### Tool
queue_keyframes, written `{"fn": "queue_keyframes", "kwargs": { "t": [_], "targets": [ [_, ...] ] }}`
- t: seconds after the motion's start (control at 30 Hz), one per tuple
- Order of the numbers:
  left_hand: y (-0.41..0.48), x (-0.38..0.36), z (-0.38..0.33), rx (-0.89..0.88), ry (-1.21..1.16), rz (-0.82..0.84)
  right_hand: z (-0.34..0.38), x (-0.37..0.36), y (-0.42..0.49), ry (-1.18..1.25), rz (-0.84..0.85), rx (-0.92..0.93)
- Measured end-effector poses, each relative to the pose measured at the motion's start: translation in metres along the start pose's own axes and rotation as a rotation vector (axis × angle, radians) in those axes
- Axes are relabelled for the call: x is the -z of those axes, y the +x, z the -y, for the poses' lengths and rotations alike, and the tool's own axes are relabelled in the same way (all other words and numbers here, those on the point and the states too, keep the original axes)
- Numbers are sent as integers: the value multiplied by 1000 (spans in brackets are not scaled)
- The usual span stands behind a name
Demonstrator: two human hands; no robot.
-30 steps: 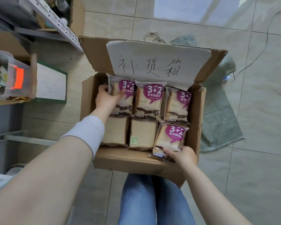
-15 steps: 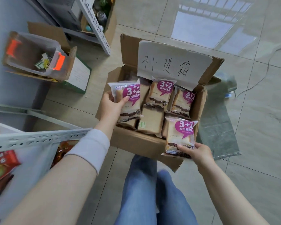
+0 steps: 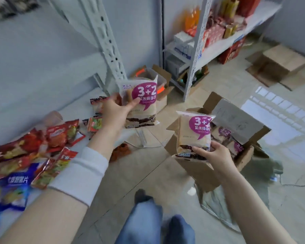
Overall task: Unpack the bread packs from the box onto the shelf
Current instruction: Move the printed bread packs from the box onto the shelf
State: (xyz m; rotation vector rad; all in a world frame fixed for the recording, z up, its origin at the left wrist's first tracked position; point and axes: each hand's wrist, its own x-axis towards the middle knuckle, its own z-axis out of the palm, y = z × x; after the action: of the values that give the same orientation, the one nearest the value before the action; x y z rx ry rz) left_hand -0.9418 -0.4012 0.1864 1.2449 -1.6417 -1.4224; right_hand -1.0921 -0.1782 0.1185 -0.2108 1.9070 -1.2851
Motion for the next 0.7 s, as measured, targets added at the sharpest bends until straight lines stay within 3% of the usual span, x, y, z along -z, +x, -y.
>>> {"fn": "queue_keyframes", "kwargs": {
  "t": [0.2, 0.4, 0.7],
  "targets": [
    [5, 164, -70, -159, -99, -213, 115, -123, -30, -41, 232, 271],
    [51, 314, -75, -217, -94, -393, 201, -290, -28, -68, 367, 459],
    [195, 383, -64, -209, -133, -480, 302, -432, 64, -137, 355, 577]
  ]
}}
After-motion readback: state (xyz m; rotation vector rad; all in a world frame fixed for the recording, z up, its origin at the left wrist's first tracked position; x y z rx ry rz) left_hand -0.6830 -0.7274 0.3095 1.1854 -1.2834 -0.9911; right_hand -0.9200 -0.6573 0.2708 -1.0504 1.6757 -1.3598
